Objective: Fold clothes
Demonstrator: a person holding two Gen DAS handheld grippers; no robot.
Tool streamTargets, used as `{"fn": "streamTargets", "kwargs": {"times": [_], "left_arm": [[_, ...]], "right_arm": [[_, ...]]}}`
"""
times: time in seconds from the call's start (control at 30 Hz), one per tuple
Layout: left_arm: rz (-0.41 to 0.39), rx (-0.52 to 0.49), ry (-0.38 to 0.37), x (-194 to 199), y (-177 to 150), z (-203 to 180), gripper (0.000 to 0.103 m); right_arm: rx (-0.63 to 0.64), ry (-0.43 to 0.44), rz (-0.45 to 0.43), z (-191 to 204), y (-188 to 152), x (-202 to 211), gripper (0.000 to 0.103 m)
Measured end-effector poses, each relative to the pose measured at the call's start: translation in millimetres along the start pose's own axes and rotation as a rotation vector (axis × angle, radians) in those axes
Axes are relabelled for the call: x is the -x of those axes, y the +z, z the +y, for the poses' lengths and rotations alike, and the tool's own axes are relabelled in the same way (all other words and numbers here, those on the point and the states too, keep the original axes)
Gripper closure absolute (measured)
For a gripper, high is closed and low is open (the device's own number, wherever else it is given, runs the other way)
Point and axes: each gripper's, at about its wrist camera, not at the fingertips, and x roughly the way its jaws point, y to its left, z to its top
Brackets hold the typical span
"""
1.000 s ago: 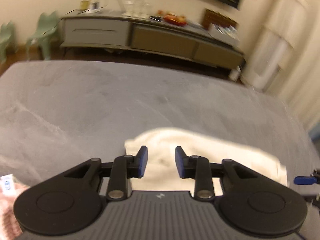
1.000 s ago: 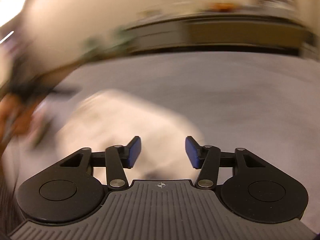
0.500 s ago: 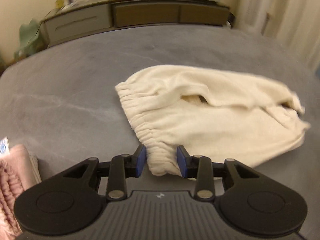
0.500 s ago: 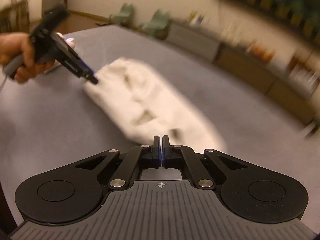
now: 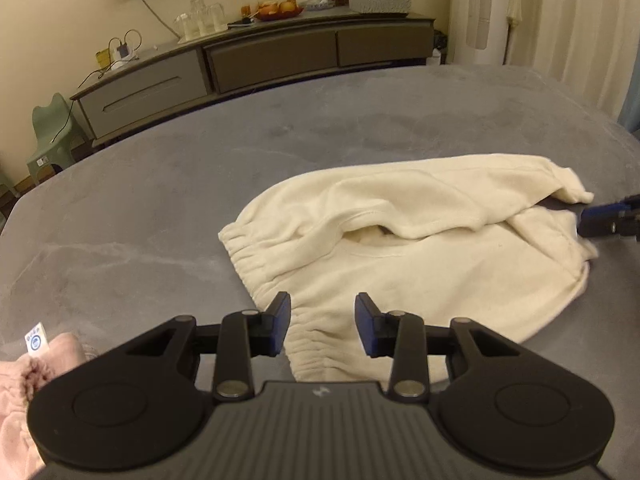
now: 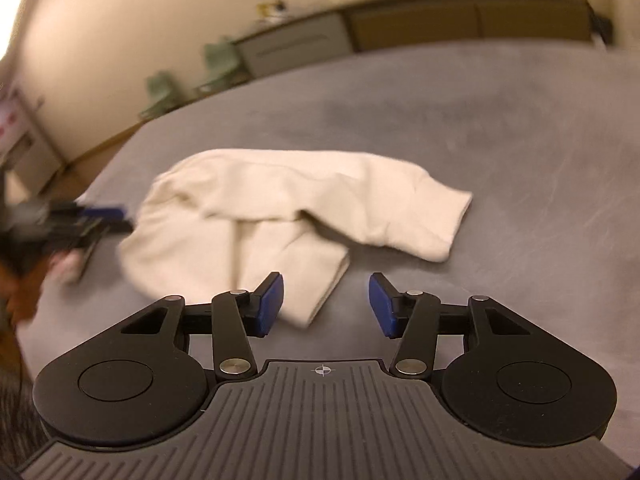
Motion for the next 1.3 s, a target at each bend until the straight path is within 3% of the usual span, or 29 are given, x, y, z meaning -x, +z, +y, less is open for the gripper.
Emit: {"fn": "streamTargets", "kwargs": {"times": [0.07,0.13,0.2,0.3,0.4,0.47,0.5,0.53,0.6,0.7,0.73,0.8,0.83,0.9,0.93,1.0,1.03,1.1,1.2,1.3], "left_arm": [[0.016,0.002,0.000,-8.7,-0.5,0.0,0.067],[0.028,-0.005,0.012,-13.6,-1.8,1.5,0.067],[0.043,-0.004,0.027,-14.1,-3.9,6.1,0.065],[0.056,0.019,0.023,-11.3,-7.6,15.2,0.061],[0.049,0.005,0.031,-7.8,-10.8,14.8,0.062],[0.053,-0.021,0.030,-5.9,-9.3,10.2,0.063],[0.057,-0.028,0.026,-4.6,-7.9,9.4,0.063],[0.060,-0.032,0.022,-3.0,-6.5,8.9,0.063],[0.028,-0.011,0.017,6.2,-2.6,11.2,0.064],[-0.013,0.026,-0.023,14.4,2.2,12.3,0.064],[0.000,0.021,-0.035,9.8,2.2,10.0,0.064],[0.036,-0.010,-0.034,-0.6,-0.6,1.4,0.064],[0.052,-0.043,-0.014,-4.8,-5.6,-4.9,0.064],[0.053,-0.101,-0.008,1.1,-11.6,-12.9,0.063],[0.063,-0.116,-0.021,5.5,-13.7,-14.7,0.064],[0.081,-0.146,-0.047,14.2,-17.9,-18.4,0.063],[0.085,-0.164,-0.057,19.2,-19.7,-20.1,0.064],[0.011,-0.198,-0.021,38.0,-16.2,-16.0,0.063],[-0.055,-0.058,0.027,44.3,8.5,21.9,0.063],[-0.055,0.016,0.088,14.3,31.0,50.0,0.064]], "right_arm": [[0.034,-0.025,-0.015,10.8,0.6,-12.7,0.051],[0.127,-0.018,-0.007,28.2,-2.1,-21.9,0.088],[0.205,-0.029,-0.040,40.6,-1.7,-8.2,0.094],[0.299,-0.065,-0.112,52.0,1.1,25.7,0.094],[0.348,-0.249,-0.121,31.4,0.1,62.4,0.094],[0.296,-0.290,-0.007,2.9,-6.0,57.1,0.091],[0.277,-0.315,0.058,-9.8,-10.2,48.0,0.083],[0.285,-0.357,0.087,-16.8,-13.8,42.7,0.081],[0.267,-0.383,0.004,-19.7,-11.7,55.3,0.075],[0.214,-0.295,-0.173,-11.1,-2.9,82.1,0.065],[0.212,-0.247,-0.183,-5.4,-1.7,80.3,0.065],[0.218,-0.141,-0.129,5.6,-1.3,61.9,0.067],[0.231,-0.131,-0.071,8.2,-3.1,46.1,0.067],[0.273,-0.156,0.054,11.9,-8.1,12.2,0.067],[0.310,-0.167,0.075,12.4,-10.2,2.6,0.061],[0.326,-0.166,0.106,4.8,-3.7,-2.8,0.058],[0.325,-0.158,0.115,-1.1,1.7,-2.3,0.059],[0.312,-0.148,0.081,-16.8,15.7,2.4,0.054],[0.240,-0.141,0.020,-42.8,43.0,3.9,0.051],[0.200,-0.140,-0.011,-53.5,65.1,-11.0,0.042]]}}
